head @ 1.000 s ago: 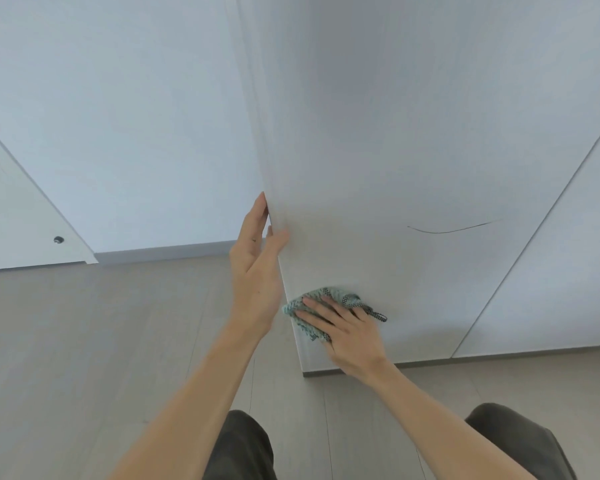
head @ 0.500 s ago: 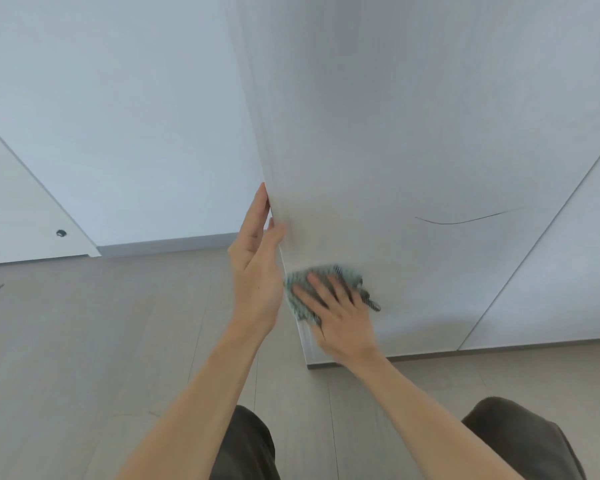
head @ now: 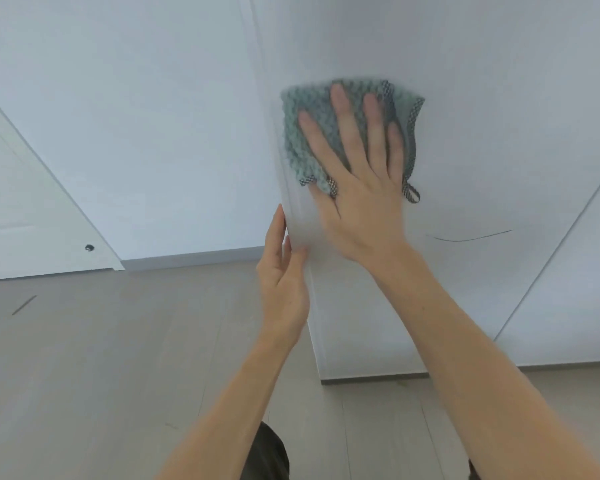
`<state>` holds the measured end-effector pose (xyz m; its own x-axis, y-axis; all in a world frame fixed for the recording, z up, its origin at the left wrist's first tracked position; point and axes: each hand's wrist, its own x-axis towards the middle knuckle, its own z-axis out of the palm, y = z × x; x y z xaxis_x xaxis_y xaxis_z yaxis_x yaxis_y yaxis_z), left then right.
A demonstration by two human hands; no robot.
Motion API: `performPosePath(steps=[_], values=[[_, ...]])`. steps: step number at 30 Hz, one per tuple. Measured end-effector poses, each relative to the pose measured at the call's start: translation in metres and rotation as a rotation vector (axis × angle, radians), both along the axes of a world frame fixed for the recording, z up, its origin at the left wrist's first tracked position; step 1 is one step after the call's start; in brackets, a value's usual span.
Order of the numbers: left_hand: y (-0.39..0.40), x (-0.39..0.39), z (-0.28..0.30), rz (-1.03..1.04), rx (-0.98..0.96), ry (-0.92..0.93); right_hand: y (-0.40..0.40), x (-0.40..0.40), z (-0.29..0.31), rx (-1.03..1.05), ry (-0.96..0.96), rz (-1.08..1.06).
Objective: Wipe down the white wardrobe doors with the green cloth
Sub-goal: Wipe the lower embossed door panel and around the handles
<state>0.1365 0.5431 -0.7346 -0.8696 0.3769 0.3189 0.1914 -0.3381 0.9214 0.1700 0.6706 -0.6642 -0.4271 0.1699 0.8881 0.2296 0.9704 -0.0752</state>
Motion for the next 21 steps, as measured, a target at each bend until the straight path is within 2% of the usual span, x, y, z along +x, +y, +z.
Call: performPosePath(steps=[2, 4, 7, 9, 12, 15, 17, 19, 21], values=[[0.000, 0.002, 0.002, -0.001, -0.011, 0.018, 0.001, 0.003, -0.027, -0.009, -0.006, -0.007], [0.002, 0.005, 0.003, -0.013, -0.027, 0.044, 0.005, 0.012, -0.094, -0.064, -0.062, -0.034], [0.000, 0.006, 0.000, -0.017, -0.099, 0.092, 0.007, 0.044, -0.214, -0.146, -0.267, -0.078], [-0.001, 0.007, 0.001, -0.008, -0.135, 0.091, 0.009, 0.062, -0.244, -0.196, -0.372, -0.109], [-0.002, 0.011, 0.010, 0.003, -0.142, 0.092, 0.020, 0.050, -0.187, -0.138, -0.280, -0.114], [-0.003, 0.012, 0.016, 0.017, -0.122, 0.109, 0.030, 0.027, -0.070, -0.052, -0.025, -0.093], [-0.003, 0.008, 0.018, 0.031, -0.119, 0.121, 0.034, 0.021, -0.005, -0.042, 0.066, -0.067], [-0.004, 0.004, 0.019, 0.064, -0.137, 0.125, 0.036, 0.022, 0.024, -0.015, 0.080, -0.062], [-0.003, 0.002, 0.021, 0.089, -0.159, 0.117, 0.041, 0.028, 0.008, -0.001, 0.071, -0.068]])
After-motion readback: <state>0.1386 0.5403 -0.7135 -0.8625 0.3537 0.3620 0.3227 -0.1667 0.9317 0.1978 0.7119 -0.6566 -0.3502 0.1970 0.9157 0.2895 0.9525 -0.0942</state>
